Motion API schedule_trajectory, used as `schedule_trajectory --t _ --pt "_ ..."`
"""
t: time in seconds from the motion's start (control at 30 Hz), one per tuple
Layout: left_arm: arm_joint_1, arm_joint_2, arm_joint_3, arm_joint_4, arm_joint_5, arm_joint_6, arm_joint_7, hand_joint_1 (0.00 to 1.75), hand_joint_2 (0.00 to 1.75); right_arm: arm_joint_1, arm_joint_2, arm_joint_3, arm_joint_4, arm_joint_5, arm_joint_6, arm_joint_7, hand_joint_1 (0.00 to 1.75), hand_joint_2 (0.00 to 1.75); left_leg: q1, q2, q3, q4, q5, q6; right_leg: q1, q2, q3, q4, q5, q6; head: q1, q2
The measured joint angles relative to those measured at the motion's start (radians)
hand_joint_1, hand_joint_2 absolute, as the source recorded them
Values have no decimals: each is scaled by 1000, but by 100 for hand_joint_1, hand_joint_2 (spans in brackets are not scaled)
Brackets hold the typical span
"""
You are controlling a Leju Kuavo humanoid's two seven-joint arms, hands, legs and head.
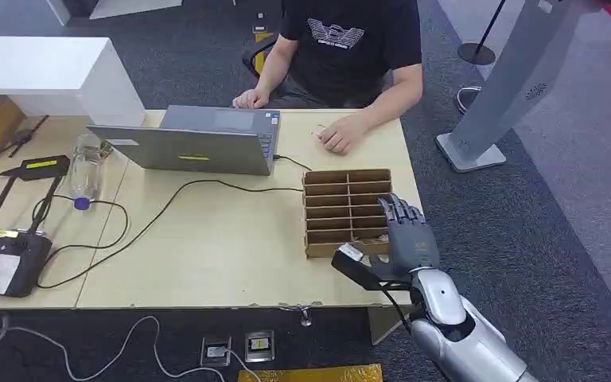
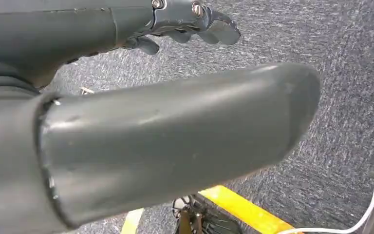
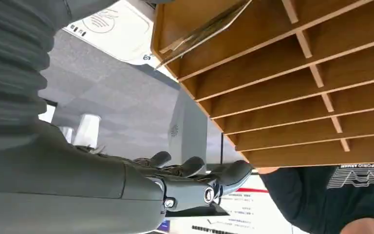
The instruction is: Pass the card to the sensor for recognition and then transmit it.
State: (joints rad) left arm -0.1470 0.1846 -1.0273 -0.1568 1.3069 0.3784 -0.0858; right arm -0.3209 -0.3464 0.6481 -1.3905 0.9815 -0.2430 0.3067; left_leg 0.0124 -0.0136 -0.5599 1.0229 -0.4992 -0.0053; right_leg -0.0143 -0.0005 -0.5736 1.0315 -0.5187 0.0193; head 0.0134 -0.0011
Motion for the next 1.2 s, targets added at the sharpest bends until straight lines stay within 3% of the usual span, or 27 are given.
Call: schedule_trajectory --t 0.53,0.57,0.6,0.63,1.2 --pt "0 -4 0 0 5 17 10 0 0 -3 15 3 13 18 15 -21 3 175 0 0 0 0 0 0 0 0 0 0 0 0 0 0" --pt "0 -4 0 0 5 17 10 0 0 -3 15 3 13 18 16 -21 143 175 0 0 0 0 0 0 0 0 0 0 0 0 0 0" --pt "0 -5 0 0 5 17 10 0 0 -3 15 3 13 18 16 -21 169 175 0 0 0 0 0 0 0 0 0 0 0 0 0 0" --pt "0 -5 0 0 5 17 10 0 0 -3 16 3 13 17 19 -23 175 175 0 0 0 0 0 0 0 0 0 0 0 0 0 0" --pt "0 -7 0 0 12 24 14 0 0 -2 41 6 13 -18 93 -38 175 175 0 0 1 0 0 0 0 0 0 0 0 0 0 0"
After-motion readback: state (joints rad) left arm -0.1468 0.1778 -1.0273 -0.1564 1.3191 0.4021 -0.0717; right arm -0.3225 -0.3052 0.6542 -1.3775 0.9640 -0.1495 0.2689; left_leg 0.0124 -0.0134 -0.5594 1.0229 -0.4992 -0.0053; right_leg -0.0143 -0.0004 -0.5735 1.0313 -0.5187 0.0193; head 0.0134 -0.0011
